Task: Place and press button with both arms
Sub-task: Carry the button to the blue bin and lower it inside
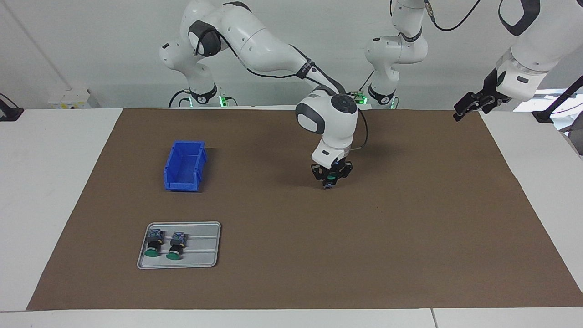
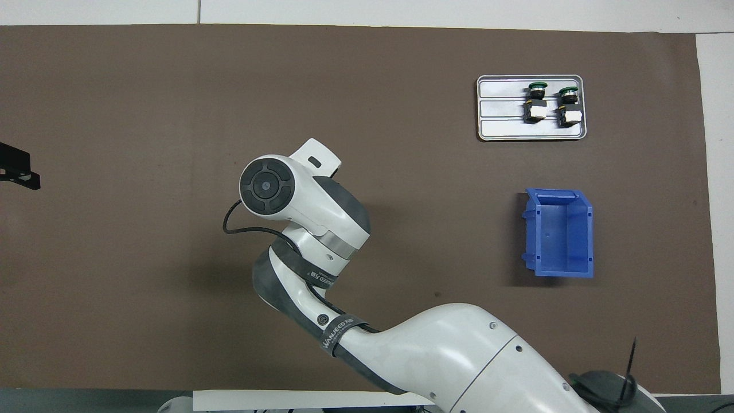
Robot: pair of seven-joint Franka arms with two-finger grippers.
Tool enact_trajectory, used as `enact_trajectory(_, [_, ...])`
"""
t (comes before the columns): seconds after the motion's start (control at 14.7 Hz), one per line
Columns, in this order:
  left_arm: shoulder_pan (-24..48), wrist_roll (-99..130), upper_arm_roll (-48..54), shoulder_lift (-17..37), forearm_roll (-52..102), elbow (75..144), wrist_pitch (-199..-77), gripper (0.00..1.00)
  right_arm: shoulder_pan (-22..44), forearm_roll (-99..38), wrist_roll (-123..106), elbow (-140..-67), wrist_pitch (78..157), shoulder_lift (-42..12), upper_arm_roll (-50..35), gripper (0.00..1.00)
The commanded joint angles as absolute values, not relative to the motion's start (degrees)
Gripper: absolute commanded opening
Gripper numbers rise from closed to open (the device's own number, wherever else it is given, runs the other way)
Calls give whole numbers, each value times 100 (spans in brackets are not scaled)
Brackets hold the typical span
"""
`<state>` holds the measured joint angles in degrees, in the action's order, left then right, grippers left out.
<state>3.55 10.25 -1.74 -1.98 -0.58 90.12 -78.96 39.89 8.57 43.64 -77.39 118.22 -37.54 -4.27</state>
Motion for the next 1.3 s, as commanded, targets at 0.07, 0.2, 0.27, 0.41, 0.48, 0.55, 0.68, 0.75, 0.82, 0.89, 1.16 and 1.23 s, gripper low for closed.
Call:
enact_trajectory(0.07, [-79, 871, 246, -369, -123, 9202, -8172, 99, 2781, 809, 3211, -8697, 11443, -2526, -545, 1])
enact_trajectory(0.2, [-297, 712, 421, -360, -123, 9193, -8262, 99, 2218, 546, 2491, -9619, 11478, -1648, -554, 1])
enact_trajectory(0.27, [-342, 712, 483, -334, -88, 9150, -8253, 99, 1858, 397, 2087, -10094, 11479, -1200, -545, 1])
enact_trajectory(0.41, [-352, 703, 466, -273, -1, 9097, -8288, 99, 1146, 89, 1340, -10947, 11479, -391, -545, 1])
enact_trajectory(0.48, [-343, 712, 457, -255, 43, 9088, -8297, 99, 803, -8, 788, -11369, 11487, -13, -545, 1])
enact_trajectory(0.55, [-334, 712, 457, -246, 53, 9088, -8349, 99, 556, -96, 399, -11704, 11513, 244, -536, 1])
enact_trajectory(0.68, [-325, 712, 457, -211, 62, 9079, -8358, 99, -129, -411, -295, -12180, 11610, 509, -527, 1])
enact_trajectory(0.75, [-343, 712, 466, -202, 62, 9070, -8315, 99, -245, -465, -516, -12347, 11750, 562, -527, 1])
enact_trajectory(0.82, [-334, 712, 466, -185, 70, 9070, -8262, 99, -333, -466, -649, -12575, 11986, 650, -510, 1])
enact_trajectory(0.89, [-325, 712, 457, -176, 70, 9062, -8236, 99, -447, -475, -833, -12769, 12180, 703, -510, 1])
enact_trajectory(1.16, [-325, 712, 457, -202, 141, 9114, -8192, 99, -483, -492, -923, -13235, 12681, 703, -510, 2])
enact_trajectory(1.23, [-290, 721, 448, -202, 115, 9106, -8113, 99, -483, -501, -888, -13341, 12804, 694, -510, 2])
